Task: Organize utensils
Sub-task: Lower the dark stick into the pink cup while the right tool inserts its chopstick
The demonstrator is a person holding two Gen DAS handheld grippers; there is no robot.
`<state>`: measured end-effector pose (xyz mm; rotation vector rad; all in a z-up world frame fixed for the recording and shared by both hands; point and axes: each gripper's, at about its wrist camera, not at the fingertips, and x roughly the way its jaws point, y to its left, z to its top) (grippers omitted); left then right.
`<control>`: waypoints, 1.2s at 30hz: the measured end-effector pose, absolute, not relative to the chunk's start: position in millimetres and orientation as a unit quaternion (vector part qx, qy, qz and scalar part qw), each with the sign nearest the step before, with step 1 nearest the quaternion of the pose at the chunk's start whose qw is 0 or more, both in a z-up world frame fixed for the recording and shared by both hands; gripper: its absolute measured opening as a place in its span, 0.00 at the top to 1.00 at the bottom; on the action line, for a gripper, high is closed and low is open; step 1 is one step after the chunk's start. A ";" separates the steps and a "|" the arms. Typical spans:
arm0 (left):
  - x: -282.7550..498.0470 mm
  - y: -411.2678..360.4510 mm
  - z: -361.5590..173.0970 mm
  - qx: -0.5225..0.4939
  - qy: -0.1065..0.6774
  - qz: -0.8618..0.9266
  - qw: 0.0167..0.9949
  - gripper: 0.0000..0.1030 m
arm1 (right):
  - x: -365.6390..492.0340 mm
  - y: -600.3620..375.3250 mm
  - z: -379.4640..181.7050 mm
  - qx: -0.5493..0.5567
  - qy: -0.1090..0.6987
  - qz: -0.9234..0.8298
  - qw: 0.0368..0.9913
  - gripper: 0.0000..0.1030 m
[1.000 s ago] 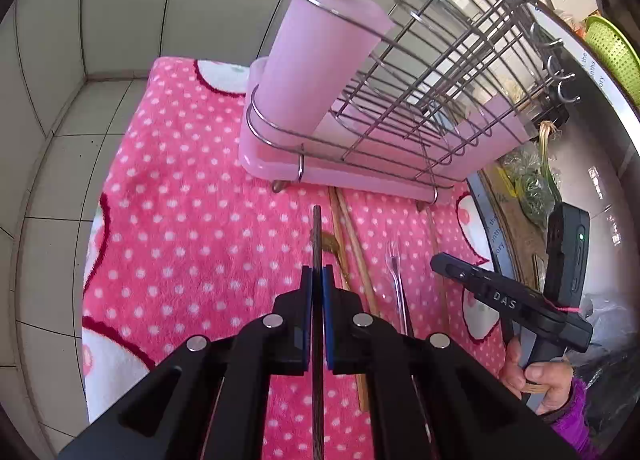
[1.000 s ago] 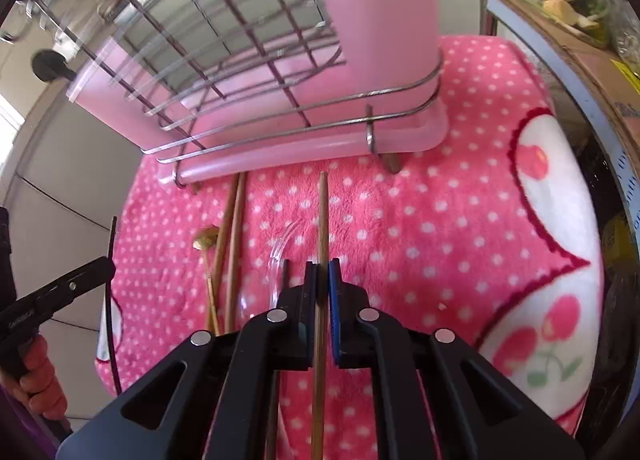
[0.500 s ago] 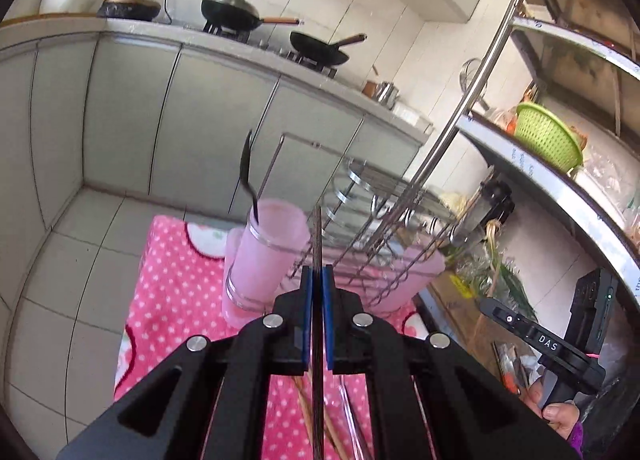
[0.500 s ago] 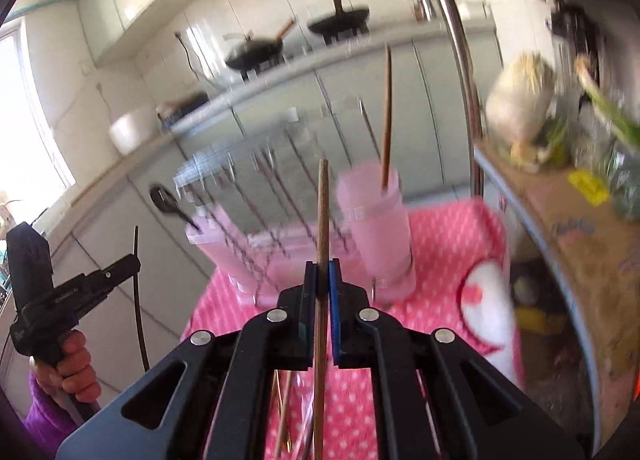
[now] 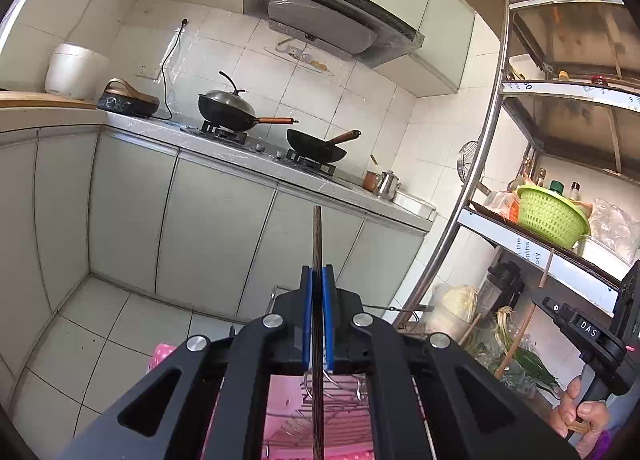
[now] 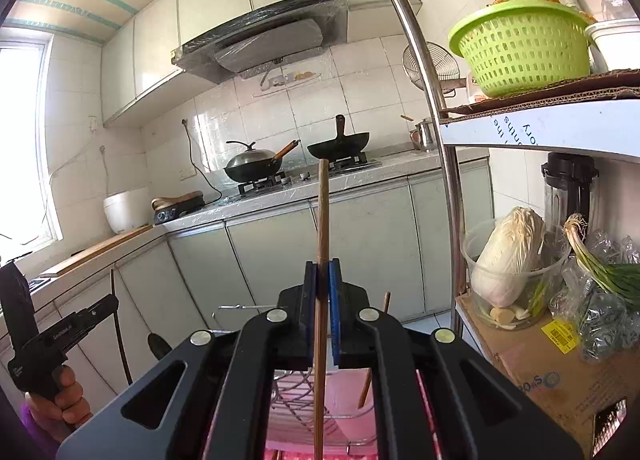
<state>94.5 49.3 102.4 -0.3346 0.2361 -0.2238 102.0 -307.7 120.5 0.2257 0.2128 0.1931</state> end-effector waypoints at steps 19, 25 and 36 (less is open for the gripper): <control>148.4 25.5 63.5 -0.110 0.048 -0.064 0.991 0.96 | 153.8 -307.0 85.7 0.085 0.099 0.084 0.988 0.94; 139.8 25.1 33.4 -0.107 0.064 -0.063 0.990 0.96 | 141.8 -307.1 53.5 0.098 0.140 0.085 0.982 0.94; 102.4 48.1 6.0 -0.156 0.116 -0.074 0.978 0.96 | 129.2 -324.2 22.5 0.148 0.206 0.079 0.964 0.94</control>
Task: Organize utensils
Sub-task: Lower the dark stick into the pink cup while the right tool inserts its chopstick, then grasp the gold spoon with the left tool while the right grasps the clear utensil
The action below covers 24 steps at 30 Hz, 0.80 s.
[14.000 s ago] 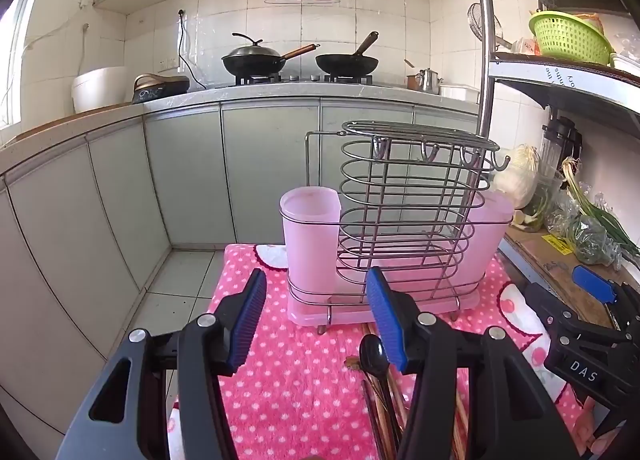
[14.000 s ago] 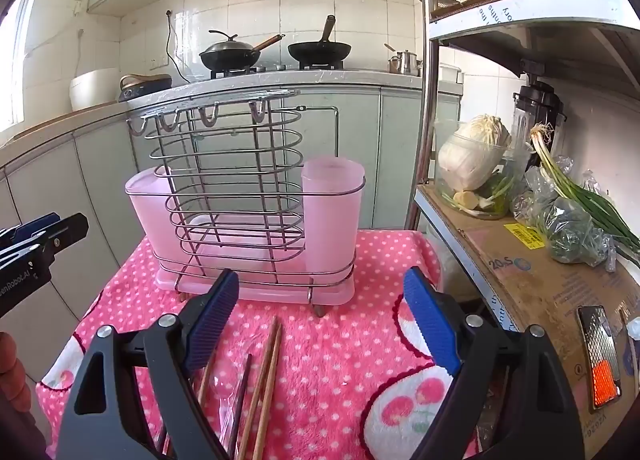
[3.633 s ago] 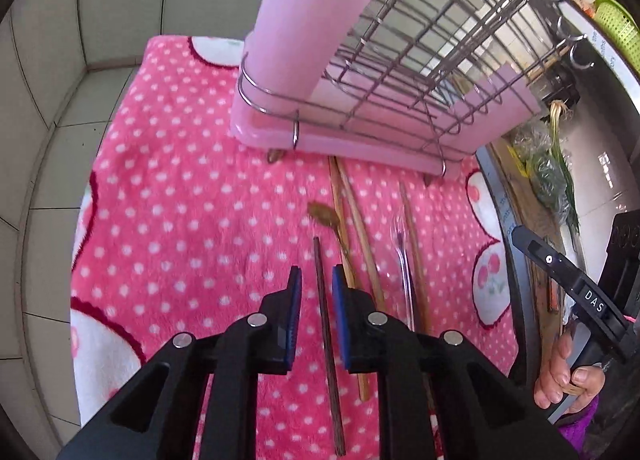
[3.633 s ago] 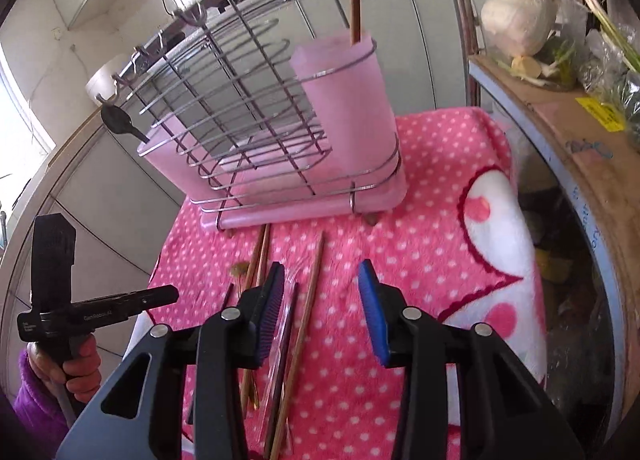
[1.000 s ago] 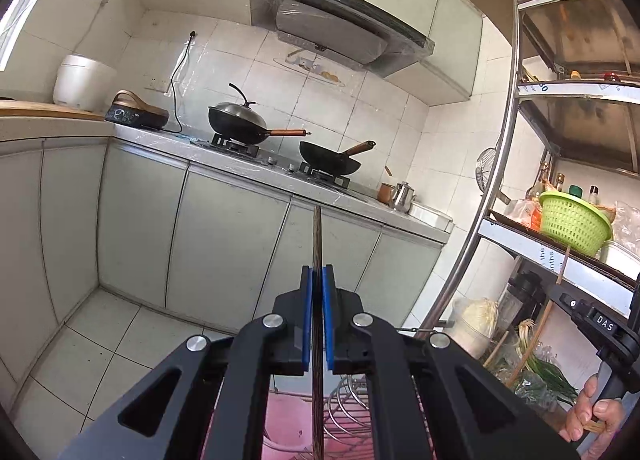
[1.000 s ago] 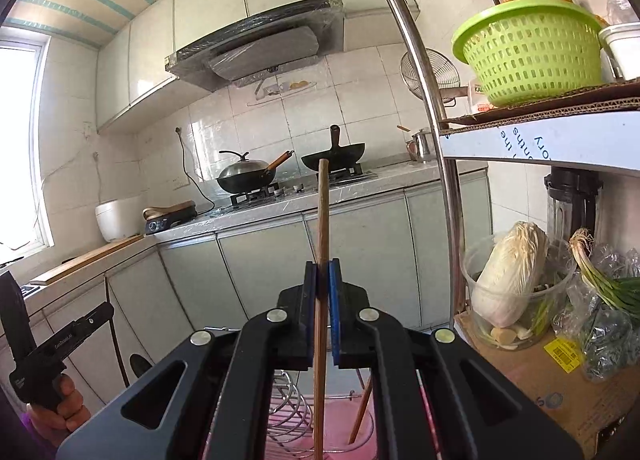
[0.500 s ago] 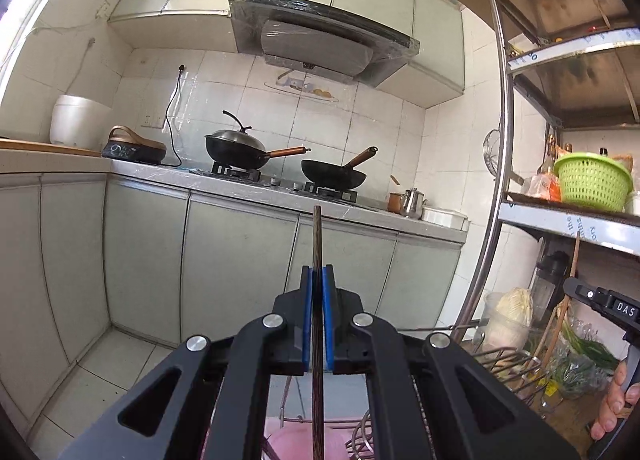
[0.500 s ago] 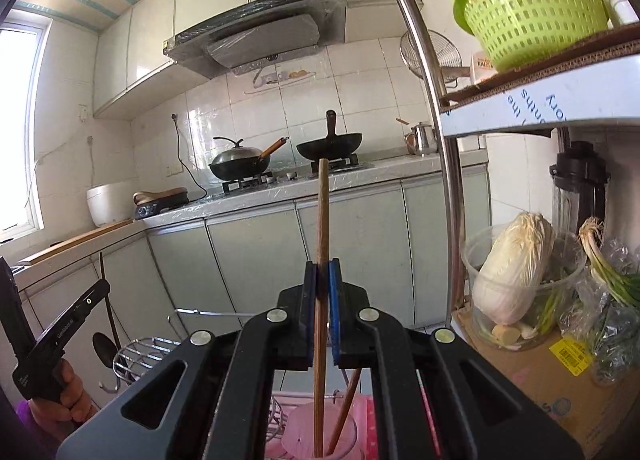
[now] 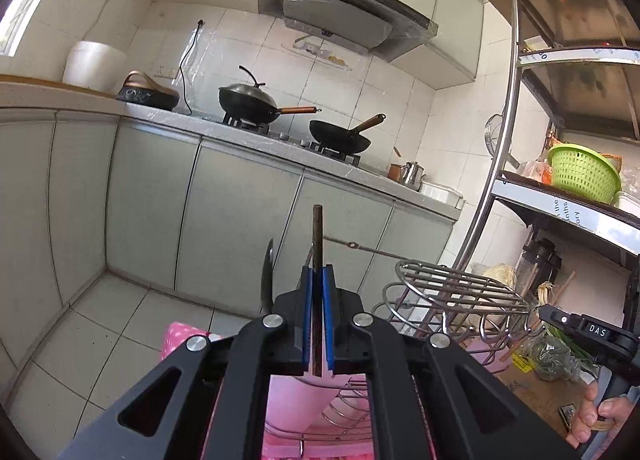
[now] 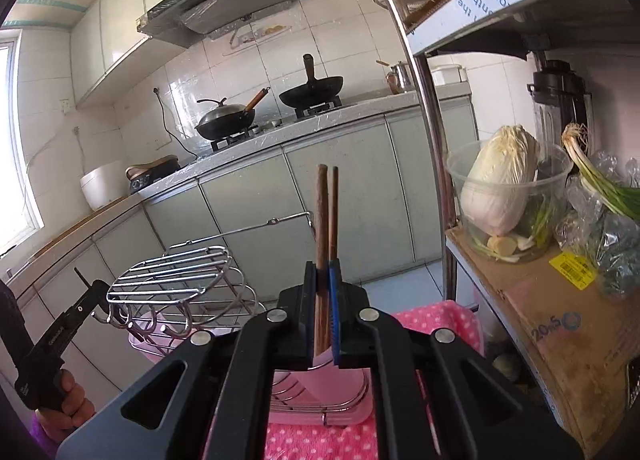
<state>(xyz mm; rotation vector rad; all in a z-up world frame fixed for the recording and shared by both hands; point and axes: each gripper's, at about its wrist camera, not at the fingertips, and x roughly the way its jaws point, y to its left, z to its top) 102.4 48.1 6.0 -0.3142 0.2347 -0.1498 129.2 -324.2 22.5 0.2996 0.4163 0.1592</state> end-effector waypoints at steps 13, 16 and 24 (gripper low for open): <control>141.6 72.3 -5.4 -0.206 0.188 -0.074 0.957 0.96 | 159.3 -322.7 27.5 0.152 0.251 0.087 0.952 0.94; 140.5 71.6 -6.0 -0.204 0.189 -0.076 0.958 0.96 | 157.5 -319.7 25.1 0.148 0.255 0.090 0.951 0.94; 134.7 68.0 -0.9 -0.189 0.197 -0.076 0.959 0.81 | 157.6 -319.0 19.9 0.152 0.284 0.093 0.942 0.83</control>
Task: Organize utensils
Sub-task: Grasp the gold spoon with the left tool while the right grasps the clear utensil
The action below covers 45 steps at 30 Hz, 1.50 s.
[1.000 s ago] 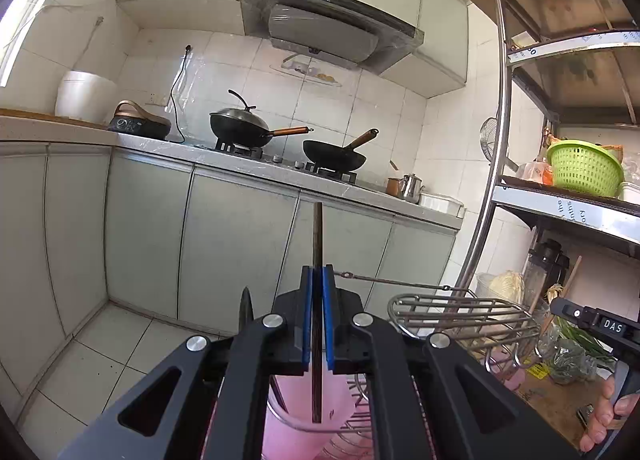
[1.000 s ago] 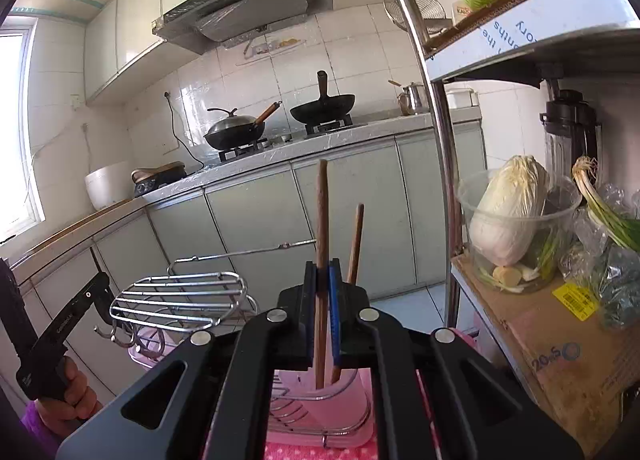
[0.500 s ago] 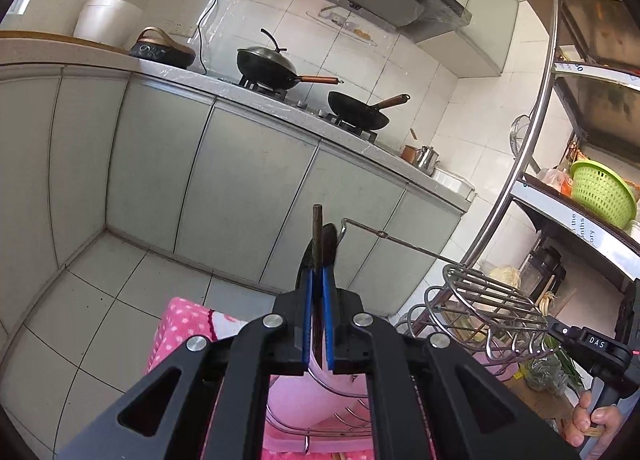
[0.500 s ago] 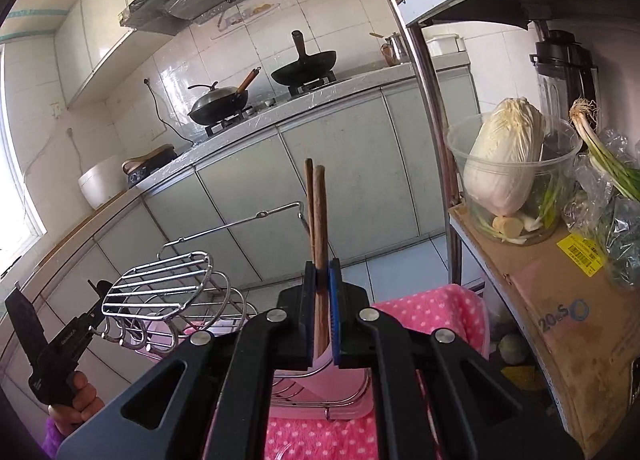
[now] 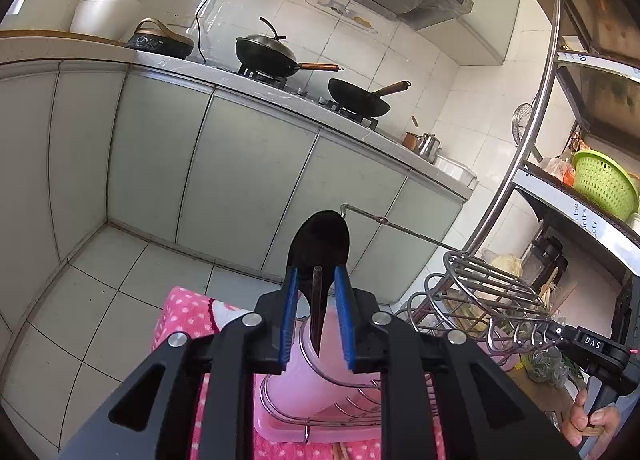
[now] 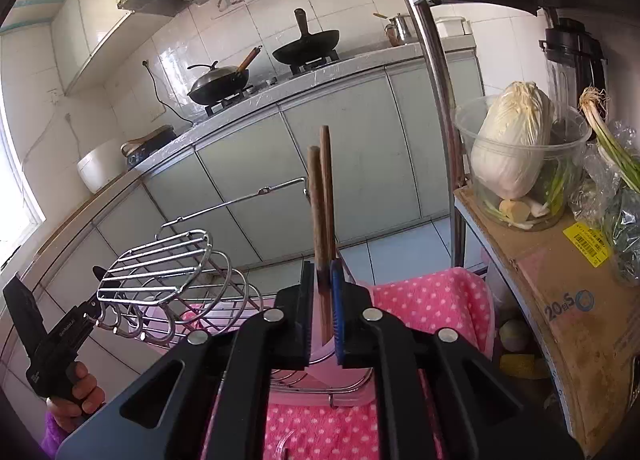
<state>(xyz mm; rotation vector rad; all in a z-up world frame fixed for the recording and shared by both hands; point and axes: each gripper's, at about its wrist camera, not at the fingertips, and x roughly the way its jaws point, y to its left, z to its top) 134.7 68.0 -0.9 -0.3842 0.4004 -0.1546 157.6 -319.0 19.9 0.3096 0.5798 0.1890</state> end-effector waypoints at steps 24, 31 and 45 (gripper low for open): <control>74.2 39.7 -68.3 -0.188 0.401 -0.136 0.886 0.70 | 71.0 -311.0 -44.1 0.151 0.381 0.117 0.905 0.67; 96.4 6.8 -121.3 -0.201 0.506 -0.141 0.827 0.70 | 75.1 -285.7 -89.3 0.187 0.451 0.175 0.855 0.68; 135.5 -23.3 -162.0 -0.190 0.560 -0.093 0.801 0.89 | 99.6 -262.1 -116.6 0.189 0.499 0.206 0.820 0.68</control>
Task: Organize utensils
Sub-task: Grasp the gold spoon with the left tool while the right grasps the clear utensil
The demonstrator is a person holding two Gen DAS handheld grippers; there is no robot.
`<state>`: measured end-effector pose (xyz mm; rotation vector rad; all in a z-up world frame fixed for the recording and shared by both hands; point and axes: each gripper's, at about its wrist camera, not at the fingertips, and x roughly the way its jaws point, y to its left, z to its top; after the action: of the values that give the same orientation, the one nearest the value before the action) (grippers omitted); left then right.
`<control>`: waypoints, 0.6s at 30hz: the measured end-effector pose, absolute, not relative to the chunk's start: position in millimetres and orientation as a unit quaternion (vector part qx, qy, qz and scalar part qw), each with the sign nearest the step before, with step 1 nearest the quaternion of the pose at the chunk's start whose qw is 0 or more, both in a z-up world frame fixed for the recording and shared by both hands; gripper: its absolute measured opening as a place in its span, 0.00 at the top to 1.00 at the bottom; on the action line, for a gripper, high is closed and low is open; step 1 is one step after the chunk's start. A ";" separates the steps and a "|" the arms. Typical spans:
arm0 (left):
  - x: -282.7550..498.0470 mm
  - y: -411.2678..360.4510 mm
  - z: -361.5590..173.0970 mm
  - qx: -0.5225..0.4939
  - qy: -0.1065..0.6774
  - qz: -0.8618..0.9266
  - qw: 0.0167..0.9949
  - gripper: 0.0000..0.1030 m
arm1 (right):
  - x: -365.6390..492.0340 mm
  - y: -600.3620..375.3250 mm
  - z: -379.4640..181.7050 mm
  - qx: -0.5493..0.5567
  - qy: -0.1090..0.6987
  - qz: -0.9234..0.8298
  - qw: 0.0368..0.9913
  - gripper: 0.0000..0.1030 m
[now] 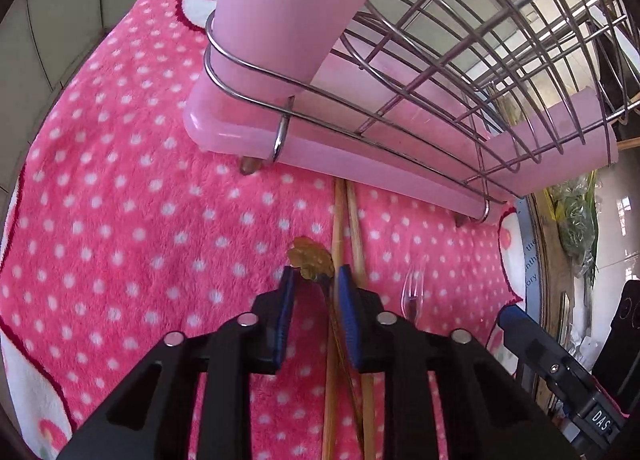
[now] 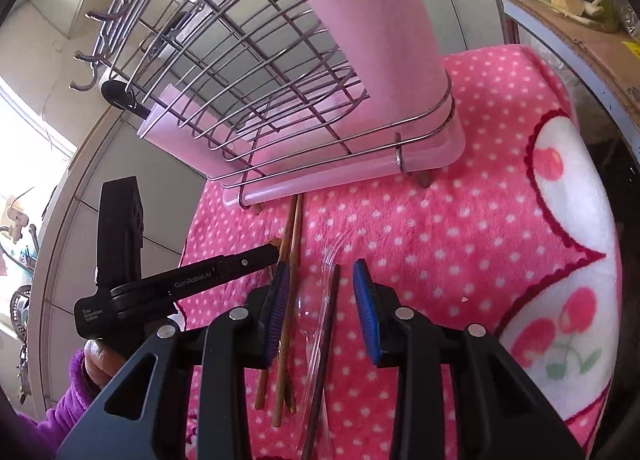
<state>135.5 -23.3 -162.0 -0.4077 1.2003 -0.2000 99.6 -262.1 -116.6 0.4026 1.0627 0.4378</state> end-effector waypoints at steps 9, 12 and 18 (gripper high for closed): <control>124.8 -5.0 -137.0 -0.196 0.528 -0.128 0.817 0.99 | 119.6 -233.9 -139.4 0.172 0.542 0.207 0.796 0.68; 117.2 12.1 -125.8 -0.200 0.519 -0.136 0.820 0.99 | 131.1 -218.9 -147.5 0.138 0.554 0.187 0.799 0.68; 101.6 31.9 -107.7 -0.193 0.497 -0.145 0.834 0.99 | 139.1 -207.8 -158.7 0.115 0.563 0.167 0.801 0.92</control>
<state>101.5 31.9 -107.7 -0.4092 1.0526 -0.3074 139.1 -207.8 -158.7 0.2467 1.2060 0.3586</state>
